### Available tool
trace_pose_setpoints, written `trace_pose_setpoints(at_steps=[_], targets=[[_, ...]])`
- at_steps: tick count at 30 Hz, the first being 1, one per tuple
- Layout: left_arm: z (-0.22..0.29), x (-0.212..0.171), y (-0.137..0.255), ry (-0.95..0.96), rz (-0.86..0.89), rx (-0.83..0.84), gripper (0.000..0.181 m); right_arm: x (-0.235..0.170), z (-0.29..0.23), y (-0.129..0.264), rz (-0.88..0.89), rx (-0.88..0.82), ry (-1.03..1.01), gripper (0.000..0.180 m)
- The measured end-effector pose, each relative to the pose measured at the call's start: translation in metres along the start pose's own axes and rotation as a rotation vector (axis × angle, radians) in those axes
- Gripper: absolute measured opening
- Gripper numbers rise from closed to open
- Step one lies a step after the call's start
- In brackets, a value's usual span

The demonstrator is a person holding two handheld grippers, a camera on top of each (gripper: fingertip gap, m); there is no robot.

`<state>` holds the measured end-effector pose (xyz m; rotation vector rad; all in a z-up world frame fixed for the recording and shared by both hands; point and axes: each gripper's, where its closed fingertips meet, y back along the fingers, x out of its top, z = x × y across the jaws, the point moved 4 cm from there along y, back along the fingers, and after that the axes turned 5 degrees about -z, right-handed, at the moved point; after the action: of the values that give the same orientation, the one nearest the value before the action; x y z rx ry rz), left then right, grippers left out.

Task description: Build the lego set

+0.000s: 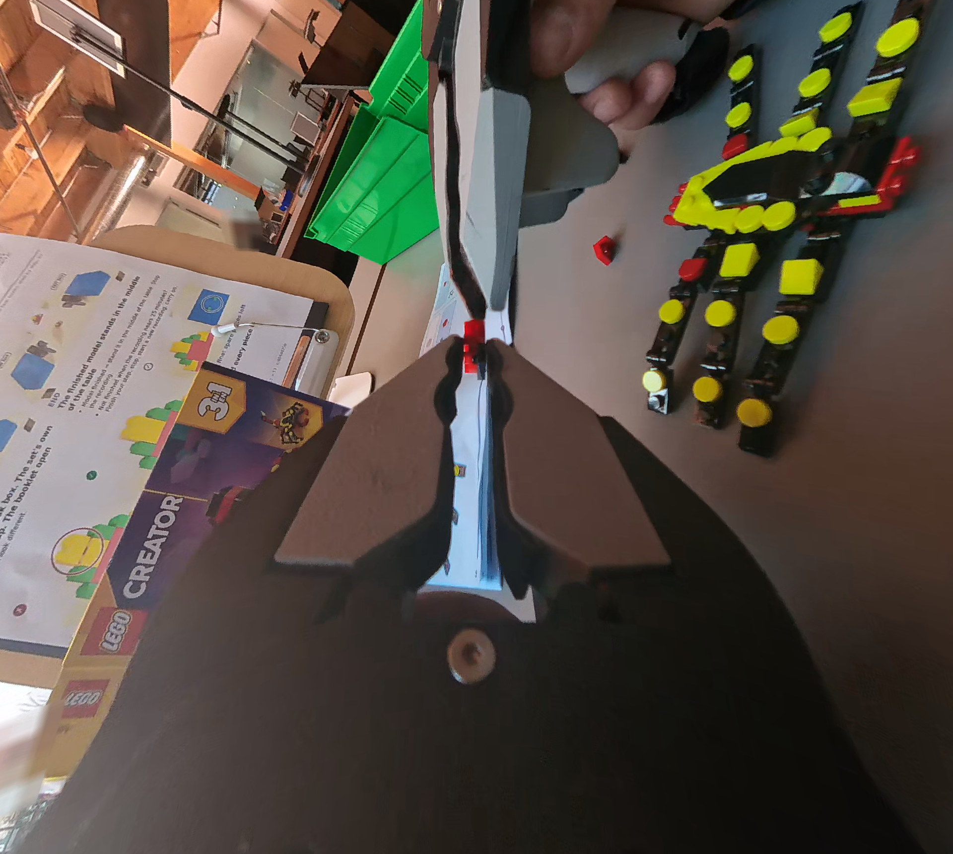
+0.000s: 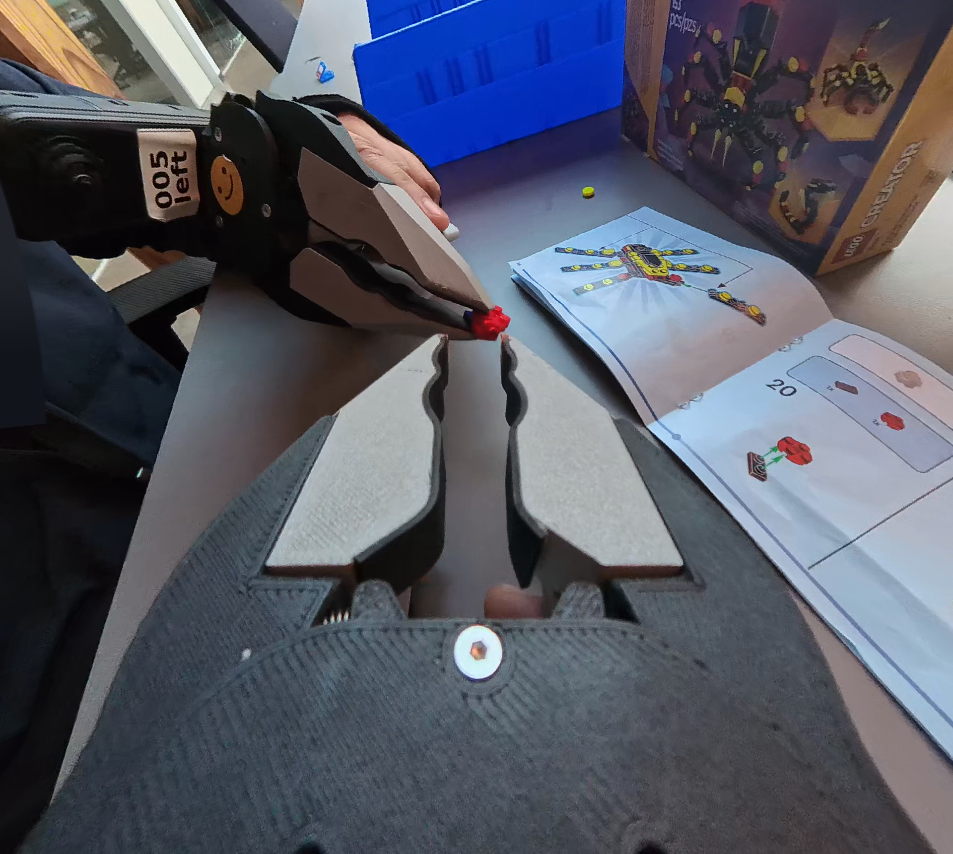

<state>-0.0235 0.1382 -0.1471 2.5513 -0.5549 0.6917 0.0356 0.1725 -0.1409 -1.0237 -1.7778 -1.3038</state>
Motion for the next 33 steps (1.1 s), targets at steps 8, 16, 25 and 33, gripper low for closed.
trace_pose_setpoints(at_steps=[8,16,25,33], targets=[[-0.001,-0.002,-0.001,0.007,0.001,-0.001,0.005,-0.001,0.003,0.003,0.0,-0.005,-0.011,0.021],[-0.001,0.004,0.001,0.049,0.047,-0.014,0.005,-0.004,-0.002,-0.005,-0.027,0.017,0.002,0.024],[-0.005,0.006,0.004,0.184,0.18,-0.085,0.005,0.003,-0.009,0.001,0.014,0.05,0.03,0.019],[-0.01,0.008,0.008,0.199,0.227,-0.065,0.005,0.006,-0.017,0.005,0.021,0.066,0.077,0.017]])
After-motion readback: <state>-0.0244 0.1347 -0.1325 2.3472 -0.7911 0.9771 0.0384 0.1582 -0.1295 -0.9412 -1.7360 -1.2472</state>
